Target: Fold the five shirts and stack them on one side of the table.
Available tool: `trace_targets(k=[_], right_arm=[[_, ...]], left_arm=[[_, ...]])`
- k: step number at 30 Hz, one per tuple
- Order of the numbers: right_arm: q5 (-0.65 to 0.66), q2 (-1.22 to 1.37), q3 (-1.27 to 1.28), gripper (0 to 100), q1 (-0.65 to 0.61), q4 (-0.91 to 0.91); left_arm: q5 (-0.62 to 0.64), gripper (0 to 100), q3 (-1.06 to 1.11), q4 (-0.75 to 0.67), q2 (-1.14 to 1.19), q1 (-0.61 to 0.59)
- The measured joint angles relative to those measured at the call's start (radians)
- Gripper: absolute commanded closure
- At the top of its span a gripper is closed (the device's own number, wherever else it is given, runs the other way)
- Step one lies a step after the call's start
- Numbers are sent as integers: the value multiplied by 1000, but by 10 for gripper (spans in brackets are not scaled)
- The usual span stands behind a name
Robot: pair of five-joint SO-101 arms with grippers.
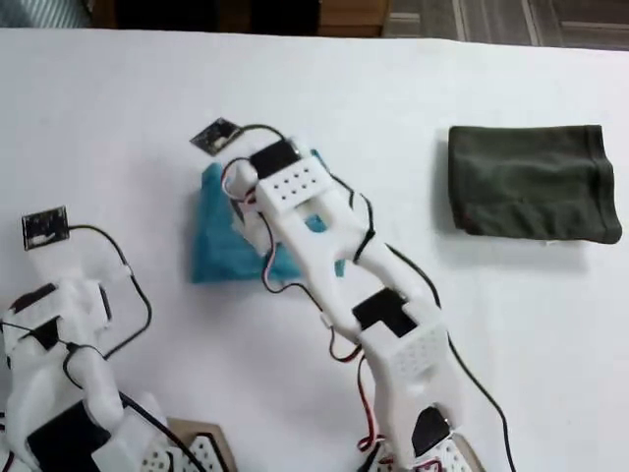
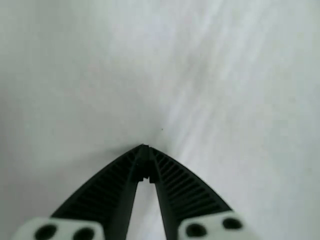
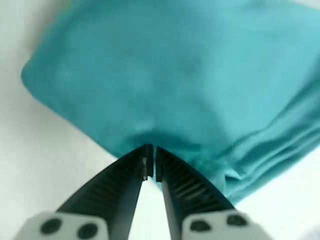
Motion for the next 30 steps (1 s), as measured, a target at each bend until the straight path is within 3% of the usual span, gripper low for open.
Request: trace_targets(k=[5,14,25,30], right_arm=[[0,11,-51,979,21,104],[0,38,-52,979,181,143],[0,2,-150,979,124,71],[0,117,-157,979,127,6]], left_arm=[[0,975,0,0,0,0],[0,975,0,0,0,0],[0,975,0,0,0,0],[0,975,0,-3,0,0]])
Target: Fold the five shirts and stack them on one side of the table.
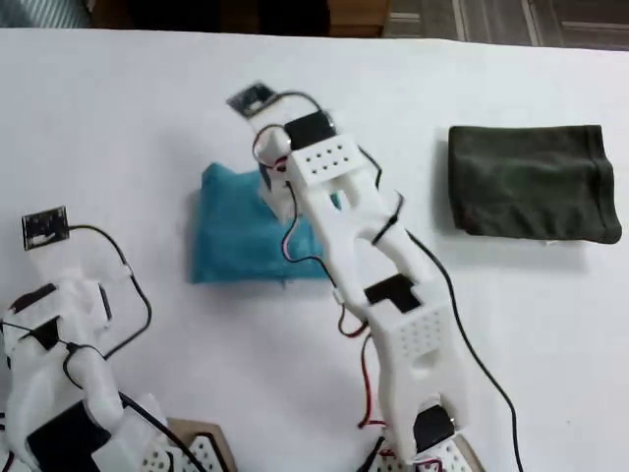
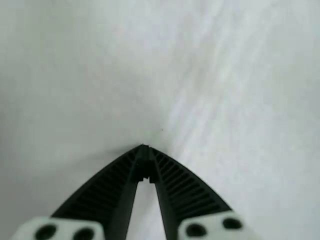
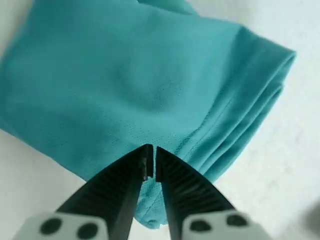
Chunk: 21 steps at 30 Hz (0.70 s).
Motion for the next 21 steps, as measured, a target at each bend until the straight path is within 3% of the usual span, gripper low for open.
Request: trace_targets(k=[5,11,16,21], right_arm=[[0,64,0,979,-3,126],[0,64,-29,979,32,135],[0,64,-213,979,12,20],[0,112,-284,979,-89,-158]], left_arm=[[0,974,0,0,0,0],[0,974,0,0,0,0],[0,974,0,0,0,0],[0,974,0,0,0,0]])
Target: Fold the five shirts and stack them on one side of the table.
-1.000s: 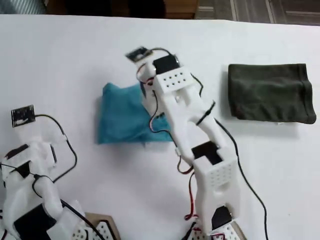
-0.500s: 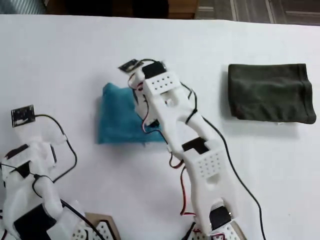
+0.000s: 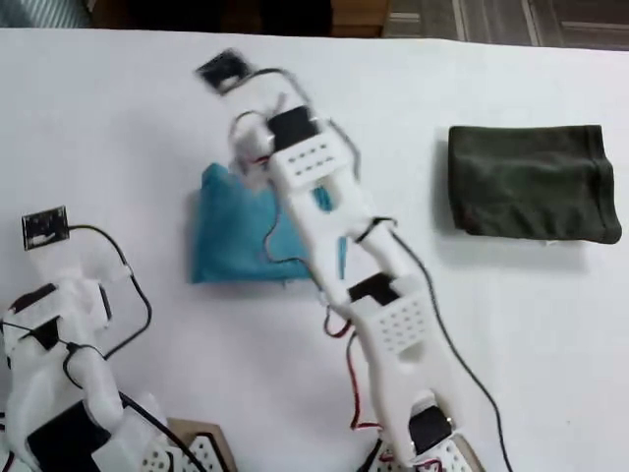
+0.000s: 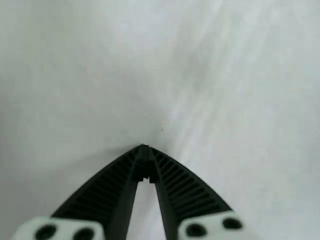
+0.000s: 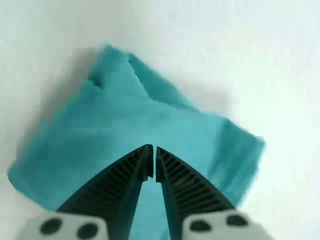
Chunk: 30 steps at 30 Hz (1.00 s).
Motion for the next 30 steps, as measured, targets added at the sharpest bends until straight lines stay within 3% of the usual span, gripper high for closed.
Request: trace_targets(k=[6,17,24,30], right_arm=[[0,130,-2,979,-103,-158],[0,298,-2,979,-118,-509],[0,195,-52,979,-100,-356],[0,-2,-129,979,46,-95]], left_arm=[[0,974,0,0,0,0],[0,974,0,0,0,0],[0,974,0,0,0,0],[0,974,0,0,0,0]])
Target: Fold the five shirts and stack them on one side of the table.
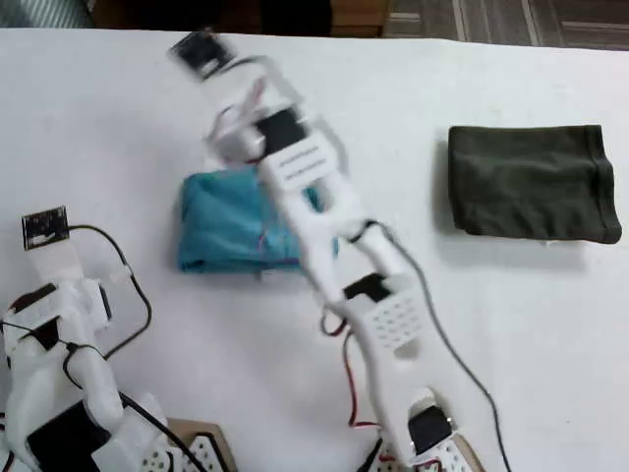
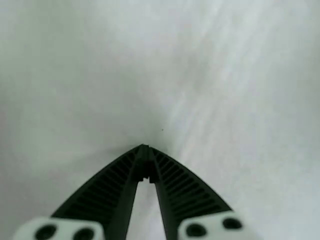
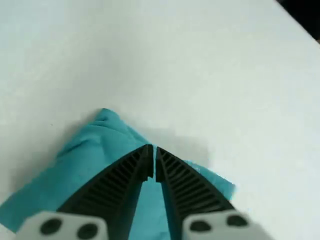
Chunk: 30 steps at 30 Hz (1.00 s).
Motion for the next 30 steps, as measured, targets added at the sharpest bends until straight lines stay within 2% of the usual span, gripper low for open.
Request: trace_targets(k=[3,7,11,16,24,30], right_arm=[[0,-17,-5,979,57,181],[0,-15,5,979,57,377],[0,-15,143,978,63,391],[3,-26,330,978,11,391],[81,-138,456,975,-23,391],[61,-137,489,860,-26,391]], left_arm=[[0,974,0,0,0,0],[0,974,0,0,0,0],[0,974,0,0,0,0],[0,974,0,0,0,0],[0,974,0,0,0,0],[0,974,0,0,0,0]])
